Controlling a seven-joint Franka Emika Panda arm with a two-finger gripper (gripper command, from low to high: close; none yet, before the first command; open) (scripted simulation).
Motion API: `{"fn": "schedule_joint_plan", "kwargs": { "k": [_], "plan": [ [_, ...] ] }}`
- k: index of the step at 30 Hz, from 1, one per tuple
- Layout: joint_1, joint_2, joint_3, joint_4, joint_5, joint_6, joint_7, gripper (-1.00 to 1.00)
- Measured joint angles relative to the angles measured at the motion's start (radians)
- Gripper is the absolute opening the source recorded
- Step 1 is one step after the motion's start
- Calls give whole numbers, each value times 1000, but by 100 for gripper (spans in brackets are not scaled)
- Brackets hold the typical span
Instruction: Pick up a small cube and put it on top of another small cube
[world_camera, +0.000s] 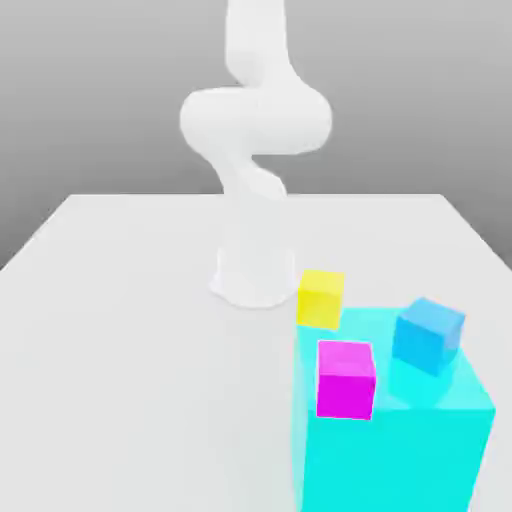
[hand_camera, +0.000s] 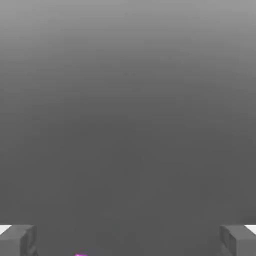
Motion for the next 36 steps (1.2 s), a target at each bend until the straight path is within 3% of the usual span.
{"fn": "schedule_joint_plan", "kwargs": {
  "k": [12,16,24,27,31,32,36],
  "plan": [
    [111,390,341,-266,-71,29,233,0],
    [129,539,395,-374,-59,164,335,0],
    [79,702,371,-530,5,503,461,0],
    [103,802,304,-517,-147,594,578,0],
    [276,944,91,-488,-320,709,706,0],
    [309,965,58,-485,-323,728,709,-100],
    [309,965,58,-485,-324,729,710,-100]
  ]
}}
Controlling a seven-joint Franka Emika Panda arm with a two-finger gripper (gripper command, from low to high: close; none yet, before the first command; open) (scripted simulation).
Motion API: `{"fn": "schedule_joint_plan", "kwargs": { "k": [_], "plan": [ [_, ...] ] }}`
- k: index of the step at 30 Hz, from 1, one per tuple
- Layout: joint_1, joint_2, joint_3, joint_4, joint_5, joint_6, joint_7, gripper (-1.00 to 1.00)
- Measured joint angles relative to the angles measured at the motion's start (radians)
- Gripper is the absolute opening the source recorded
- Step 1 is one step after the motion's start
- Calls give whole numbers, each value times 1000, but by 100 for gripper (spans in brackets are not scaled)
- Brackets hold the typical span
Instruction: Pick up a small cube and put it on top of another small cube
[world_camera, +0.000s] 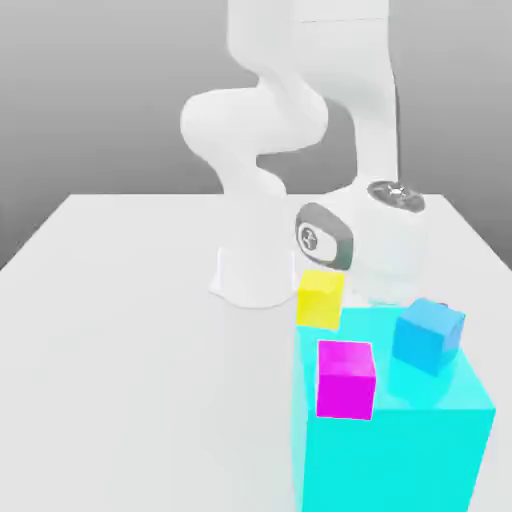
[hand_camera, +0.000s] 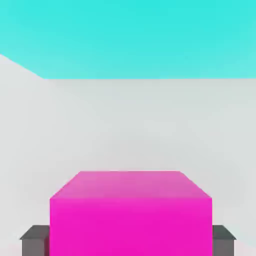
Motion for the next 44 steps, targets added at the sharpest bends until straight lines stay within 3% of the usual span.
{"fn": "schedule_joint_plan", "kwargs": {
  "k": [2,4,7,10,17,26,33,36,39,40,44],
  "plan": [
    [15,11,-17,2,-9,9,7,-100],
    [-26,-25,29,-5,15,-20,-11,-100],
    [-86,-125,126,-26,158,-98,-117,-100],
    [-66,-234,144,-47,296,-183,-217,-100],
    [10,-353,157,50,398,-448,-302,-100],
    [25,-433,124,325,433,-834,-471,-100],
    [-31,-440,42,578,379,-1047,-629,-100],
    [-67,-417,5,634,344,-1052,-674,-100],
    [-76,-373,0,582,335,-953,-680,-100],
    [-76,-358,1,559,334,-914,-679,100],
    [-77,-358,1,559,334,-914,-679,100]
  ]
}}
